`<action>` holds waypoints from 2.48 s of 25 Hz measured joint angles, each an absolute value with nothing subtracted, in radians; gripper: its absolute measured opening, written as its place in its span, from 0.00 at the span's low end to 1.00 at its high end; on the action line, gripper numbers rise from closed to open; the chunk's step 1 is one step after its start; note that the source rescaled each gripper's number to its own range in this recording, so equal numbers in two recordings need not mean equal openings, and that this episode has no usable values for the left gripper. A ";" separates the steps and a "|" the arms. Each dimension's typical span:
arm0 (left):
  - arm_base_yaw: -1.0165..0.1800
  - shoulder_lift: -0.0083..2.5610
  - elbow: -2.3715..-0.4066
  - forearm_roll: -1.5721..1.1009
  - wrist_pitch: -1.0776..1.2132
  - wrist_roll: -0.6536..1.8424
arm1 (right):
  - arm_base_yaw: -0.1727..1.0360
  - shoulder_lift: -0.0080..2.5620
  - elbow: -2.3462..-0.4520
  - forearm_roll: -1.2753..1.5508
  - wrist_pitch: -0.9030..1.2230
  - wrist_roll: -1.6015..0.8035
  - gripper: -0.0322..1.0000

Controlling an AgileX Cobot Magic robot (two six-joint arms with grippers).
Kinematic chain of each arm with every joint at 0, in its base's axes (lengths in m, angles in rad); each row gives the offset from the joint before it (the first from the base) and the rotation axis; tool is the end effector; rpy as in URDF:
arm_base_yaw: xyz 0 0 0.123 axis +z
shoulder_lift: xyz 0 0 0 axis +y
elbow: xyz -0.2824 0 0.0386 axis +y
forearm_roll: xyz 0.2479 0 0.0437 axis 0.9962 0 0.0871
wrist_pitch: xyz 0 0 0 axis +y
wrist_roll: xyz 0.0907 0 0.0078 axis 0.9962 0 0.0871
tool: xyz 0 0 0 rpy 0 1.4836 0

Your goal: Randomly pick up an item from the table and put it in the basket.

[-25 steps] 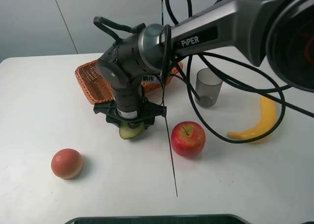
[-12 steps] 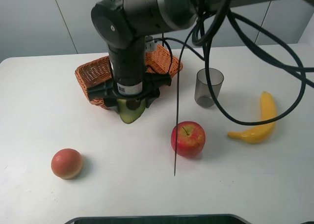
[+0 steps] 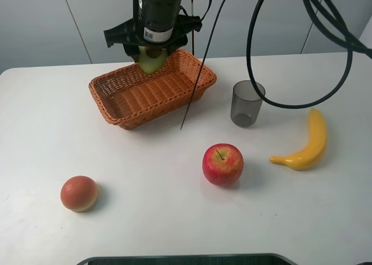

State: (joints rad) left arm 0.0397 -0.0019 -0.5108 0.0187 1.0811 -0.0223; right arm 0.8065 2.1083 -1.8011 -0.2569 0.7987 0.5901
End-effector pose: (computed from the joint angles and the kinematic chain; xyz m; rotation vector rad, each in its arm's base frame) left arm -0.0073 0.0012 0.2785 -0.0648 2.0510 0.0332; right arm 0.3409 0.3317 0.2370 -0.4389 2.5266 0.2347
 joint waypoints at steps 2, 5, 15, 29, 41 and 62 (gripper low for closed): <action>0.040 -0.002 -0.511 0.019 1.081 -0.022 | 0.790 2.125 -1.803 -0.273 0.735 0.590 0.05; 0.040 -0.002 -0.511 0.019 1.081 -0.022 | 0.778 2.163 -1.805 -0.303 0.662 0.590 0.05; 0.040 -0.002 -0.511 0.019 1.081 -0.022 | 0.769 2.308 -1.805 -0.383 0.557 0.617 0.05; 0.040 -0.002 -0.511 0.019 1.081 -0.022 | 0.769 2.338 -1.805 -0.401 0.566 0.641 0.85; 0.040 -0.002 -0.511 0.019 1.081 -0.022 | 0.769 2.215 -1.805 -0.399 0.729 0.614 0.99; 0.040 -0.002 -0.511 0.019 1.081 -0.018 | 0.548 1.692 -1.322 -0.086 1.047 0.400 1.00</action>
